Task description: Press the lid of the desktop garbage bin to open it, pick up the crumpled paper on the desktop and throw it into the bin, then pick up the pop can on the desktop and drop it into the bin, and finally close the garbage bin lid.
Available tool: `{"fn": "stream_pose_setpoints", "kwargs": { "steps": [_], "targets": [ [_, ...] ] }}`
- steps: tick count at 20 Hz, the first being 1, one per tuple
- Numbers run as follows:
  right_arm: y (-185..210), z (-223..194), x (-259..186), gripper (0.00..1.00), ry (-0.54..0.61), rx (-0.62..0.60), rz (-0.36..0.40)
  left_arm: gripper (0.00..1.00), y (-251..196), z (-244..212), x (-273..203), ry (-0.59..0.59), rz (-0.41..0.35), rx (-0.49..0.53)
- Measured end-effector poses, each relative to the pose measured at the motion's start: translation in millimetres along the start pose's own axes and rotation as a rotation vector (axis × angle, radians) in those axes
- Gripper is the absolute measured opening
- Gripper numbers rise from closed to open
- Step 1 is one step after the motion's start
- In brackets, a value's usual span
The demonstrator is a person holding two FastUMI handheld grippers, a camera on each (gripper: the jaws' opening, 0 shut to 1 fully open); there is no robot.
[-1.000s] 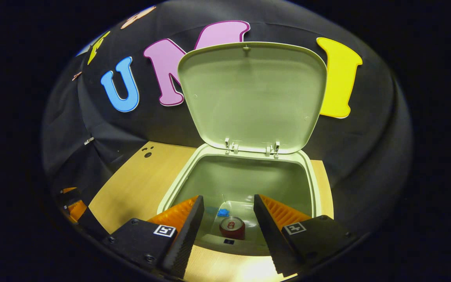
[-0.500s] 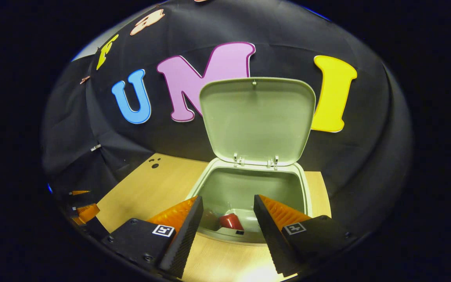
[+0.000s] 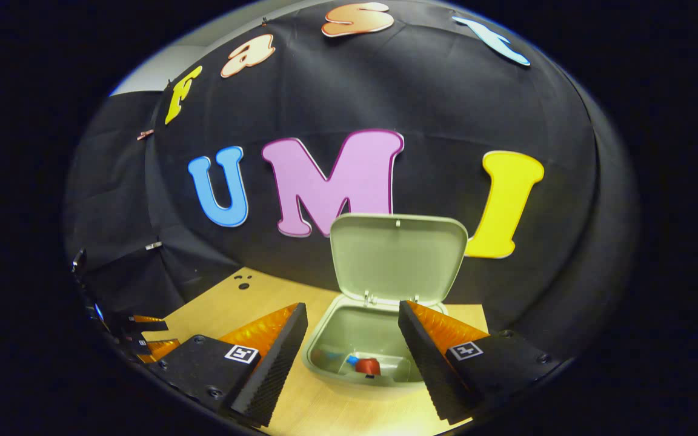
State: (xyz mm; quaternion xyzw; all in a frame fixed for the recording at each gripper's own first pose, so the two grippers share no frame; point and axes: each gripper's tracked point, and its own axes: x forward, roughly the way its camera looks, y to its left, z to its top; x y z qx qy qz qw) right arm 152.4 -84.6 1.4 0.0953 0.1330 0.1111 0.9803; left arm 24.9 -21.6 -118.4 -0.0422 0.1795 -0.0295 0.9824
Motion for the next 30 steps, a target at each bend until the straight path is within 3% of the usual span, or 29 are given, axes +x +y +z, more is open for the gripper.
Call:
{"fn": "stream_pose_setpoints", "kwargs": {
  "steps": [10,20,30],
  "targets": [
    [-21.5,90.7,48.9,0.97,-0.147,0.028,-0.061,0.9,2.1,-2.4,-11.3,-0.007,0.002,-0.017],
    [-50.9,97.5,118.5,0.97,-0.18,0.063,-0.173,0.9,28.3,-9.3,-33.8,-0.005,0.078,-0.043],
    [-58.5,74.6,120.6,0.98,-0.094,0.037,-0.155,0.9,31.1,-10.0,-25.7,0.011,0.081,-0.03]
  ]
}}
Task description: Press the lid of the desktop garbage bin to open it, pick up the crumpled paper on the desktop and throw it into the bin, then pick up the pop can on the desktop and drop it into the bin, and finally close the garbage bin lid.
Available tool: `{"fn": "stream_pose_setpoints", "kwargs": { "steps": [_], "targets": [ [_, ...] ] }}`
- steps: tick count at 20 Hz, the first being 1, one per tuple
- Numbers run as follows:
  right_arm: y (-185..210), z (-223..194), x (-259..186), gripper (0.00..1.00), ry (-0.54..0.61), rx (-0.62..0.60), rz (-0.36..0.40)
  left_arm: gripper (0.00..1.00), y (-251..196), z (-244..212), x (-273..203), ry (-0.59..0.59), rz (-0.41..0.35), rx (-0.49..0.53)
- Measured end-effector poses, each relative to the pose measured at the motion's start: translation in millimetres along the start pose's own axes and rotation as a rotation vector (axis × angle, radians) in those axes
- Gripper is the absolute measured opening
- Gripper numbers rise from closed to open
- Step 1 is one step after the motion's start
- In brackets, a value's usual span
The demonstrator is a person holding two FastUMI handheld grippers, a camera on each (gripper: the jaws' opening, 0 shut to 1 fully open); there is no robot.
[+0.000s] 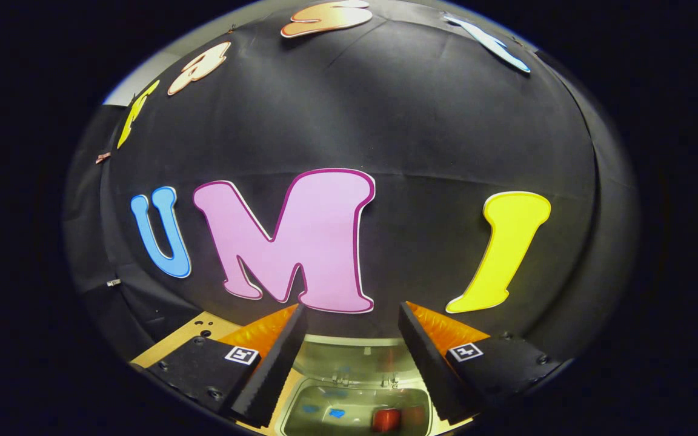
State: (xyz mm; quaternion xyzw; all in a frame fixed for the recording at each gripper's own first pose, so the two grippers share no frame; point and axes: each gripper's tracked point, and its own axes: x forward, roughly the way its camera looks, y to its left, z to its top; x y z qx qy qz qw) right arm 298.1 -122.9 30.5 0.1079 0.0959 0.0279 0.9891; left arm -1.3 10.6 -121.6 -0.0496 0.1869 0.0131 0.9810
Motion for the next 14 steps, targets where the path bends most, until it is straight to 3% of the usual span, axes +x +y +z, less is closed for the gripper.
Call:
{"fn": "stream_pose_setpoints", "kwargs": {
  "steps": [8,14],
  "targets": [
    [6.2,-32.2,-46.3,0.98,0.087,-0.002,0.037,0.9,-9.7,5.3,16.0,0.001,-0.037,0.018],
    [9.1,-87.9,-67.0,0.98,0.204,-0.051,0.045,0.9,-19.0,8.0,25.8,0.002,-0.072,0.036]
  ]
}}
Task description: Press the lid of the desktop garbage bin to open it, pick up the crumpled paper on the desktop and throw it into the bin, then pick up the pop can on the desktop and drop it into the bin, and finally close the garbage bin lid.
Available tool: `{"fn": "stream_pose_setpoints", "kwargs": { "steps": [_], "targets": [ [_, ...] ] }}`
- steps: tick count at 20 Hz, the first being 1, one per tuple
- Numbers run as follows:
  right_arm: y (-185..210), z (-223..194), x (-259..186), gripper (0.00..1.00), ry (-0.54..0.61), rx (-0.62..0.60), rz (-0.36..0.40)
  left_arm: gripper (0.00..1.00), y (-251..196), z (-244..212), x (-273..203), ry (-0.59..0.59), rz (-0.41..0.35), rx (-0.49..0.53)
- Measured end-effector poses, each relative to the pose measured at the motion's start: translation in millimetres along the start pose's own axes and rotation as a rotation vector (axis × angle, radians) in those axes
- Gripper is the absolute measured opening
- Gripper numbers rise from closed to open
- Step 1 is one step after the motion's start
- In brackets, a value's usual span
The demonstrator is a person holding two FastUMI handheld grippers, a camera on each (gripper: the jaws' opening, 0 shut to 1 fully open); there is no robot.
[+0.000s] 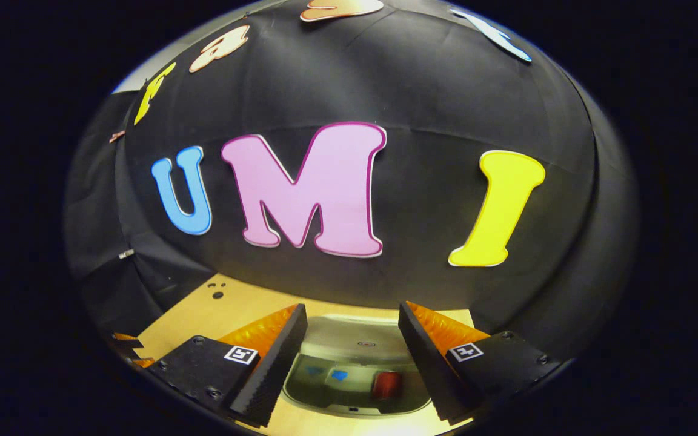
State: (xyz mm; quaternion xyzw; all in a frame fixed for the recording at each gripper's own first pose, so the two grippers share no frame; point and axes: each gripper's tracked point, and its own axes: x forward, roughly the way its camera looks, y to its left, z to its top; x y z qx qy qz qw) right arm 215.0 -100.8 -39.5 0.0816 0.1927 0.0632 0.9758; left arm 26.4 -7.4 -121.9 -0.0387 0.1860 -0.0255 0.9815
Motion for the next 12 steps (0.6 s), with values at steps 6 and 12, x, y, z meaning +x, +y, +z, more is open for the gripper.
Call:
{"fn": "stream_pose_setpoints", "kwargs": {
  "steps": [6,12],
  "targets": [
    [4.8,-45.0,-2.2,0.98,0.08,0.008,0.004,0.9,-8.0,1.3,7.7,0.003,-0.03,0.004],
    [2.7,-72.6,-7.1,0.98,0.147,0.027,0.001,0.9,-7.2,-0.5,10.9,0.004,-0.044,0.006]
  ]
}}
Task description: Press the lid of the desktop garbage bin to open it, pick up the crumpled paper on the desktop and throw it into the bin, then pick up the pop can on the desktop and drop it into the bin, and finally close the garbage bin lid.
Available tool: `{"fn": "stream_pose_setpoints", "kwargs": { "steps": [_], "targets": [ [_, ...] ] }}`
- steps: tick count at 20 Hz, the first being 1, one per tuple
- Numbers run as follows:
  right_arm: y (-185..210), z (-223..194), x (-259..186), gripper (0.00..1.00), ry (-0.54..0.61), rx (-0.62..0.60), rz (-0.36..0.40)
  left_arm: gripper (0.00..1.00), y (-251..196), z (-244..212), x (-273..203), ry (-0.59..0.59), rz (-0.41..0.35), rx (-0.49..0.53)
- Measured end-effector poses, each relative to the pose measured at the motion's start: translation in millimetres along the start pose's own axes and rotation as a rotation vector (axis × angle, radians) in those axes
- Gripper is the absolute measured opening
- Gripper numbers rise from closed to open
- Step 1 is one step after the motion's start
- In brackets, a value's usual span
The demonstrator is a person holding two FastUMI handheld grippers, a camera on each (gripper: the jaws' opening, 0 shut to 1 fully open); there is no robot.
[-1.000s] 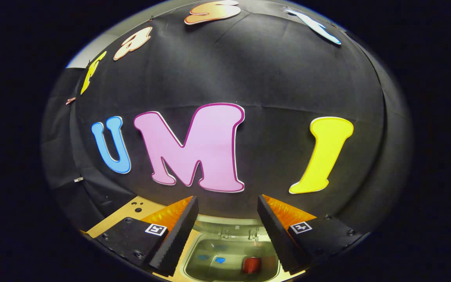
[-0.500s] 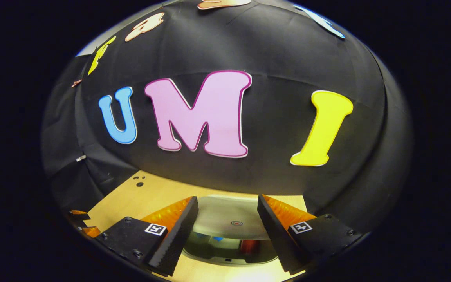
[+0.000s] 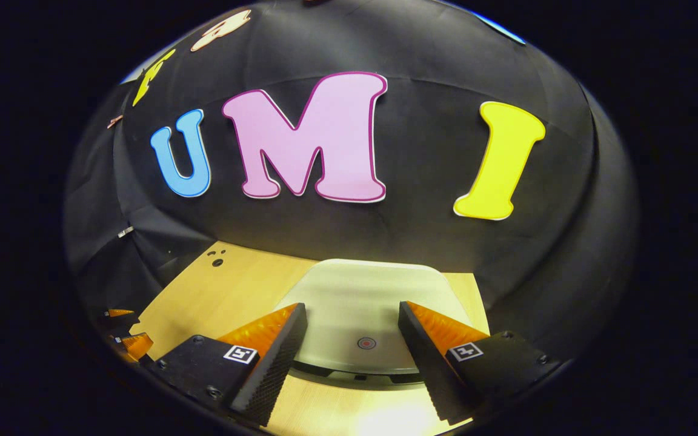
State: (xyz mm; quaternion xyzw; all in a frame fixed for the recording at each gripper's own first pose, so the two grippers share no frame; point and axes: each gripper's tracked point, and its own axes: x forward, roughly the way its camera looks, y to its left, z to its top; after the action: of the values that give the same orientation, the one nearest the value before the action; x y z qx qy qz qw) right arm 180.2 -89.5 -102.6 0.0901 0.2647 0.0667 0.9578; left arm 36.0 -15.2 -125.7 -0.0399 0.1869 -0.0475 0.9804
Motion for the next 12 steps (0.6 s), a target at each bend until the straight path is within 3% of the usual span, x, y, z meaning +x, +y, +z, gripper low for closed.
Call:
{"fn": "stream_pose_setpoints", "kwargs": {
  "steps": [12],
  "targets": [
    [-3.5,-40.2,-0.7,0.99,0.159,0.013,-0.011,0.9,0.4,-3.6,0.6,-0.001,-0.041,-0.005]
  ]
}}
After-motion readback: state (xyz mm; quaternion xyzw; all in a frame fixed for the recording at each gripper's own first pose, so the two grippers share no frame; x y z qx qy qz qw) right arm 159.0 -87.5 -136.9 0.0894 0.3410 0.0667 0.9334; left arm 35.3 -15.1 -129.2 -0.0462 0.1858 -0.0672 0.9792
